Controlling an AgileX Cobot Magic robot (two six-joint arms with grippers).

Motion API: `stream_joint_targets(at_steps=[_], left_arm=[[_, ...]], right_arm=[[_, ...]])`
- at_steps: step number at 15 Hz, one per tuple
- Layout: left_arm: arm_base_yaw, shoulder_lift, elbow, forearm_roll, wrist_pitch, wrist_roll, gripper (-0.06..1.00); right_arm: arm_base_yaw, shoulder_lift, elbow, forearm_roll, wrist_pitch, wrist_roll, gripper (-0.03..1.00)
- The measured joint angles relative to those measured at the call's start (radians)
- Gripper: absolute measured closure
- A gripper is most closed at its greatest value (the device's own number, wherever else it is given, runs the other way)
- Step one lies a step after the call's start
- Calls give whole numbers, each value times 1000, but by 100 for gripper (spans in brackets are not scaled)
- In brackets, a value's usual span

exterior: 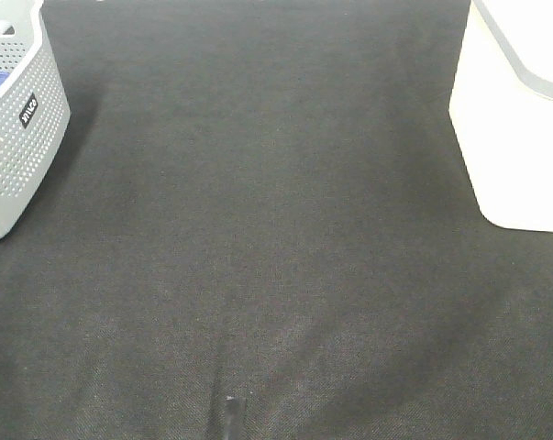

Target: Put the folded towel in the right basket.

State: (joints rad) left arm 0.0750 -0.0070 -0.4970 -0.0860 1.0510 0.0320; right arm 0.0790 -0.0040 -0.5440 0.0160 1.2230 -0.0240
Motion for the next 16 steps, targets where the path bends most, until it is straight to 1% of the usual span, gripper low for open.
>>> stream_joint_targets(at_steps=[1, 2, 3, 5, 16], left_arm=[[0, 0, 0, 0, 0, 0, -5], [0, 0, 0, -4, 0, 0, -5], [0, 0, 0, -6, 0, 0, -5], [0, 0, 0, -8, 0, 0, -5], [0, 0, 0, -14, 0, 0, -5]], right_arm=[[0, 0, 33, 1, 0, 0, -1], [0, 0, 46, 3, -24, 0, -1], [0, 0, 66, 8, -69, 0, -1], [0, 0, 83, 23, -102, -1, -1], [0, 0, 88, 26, -109, -10, -1]])
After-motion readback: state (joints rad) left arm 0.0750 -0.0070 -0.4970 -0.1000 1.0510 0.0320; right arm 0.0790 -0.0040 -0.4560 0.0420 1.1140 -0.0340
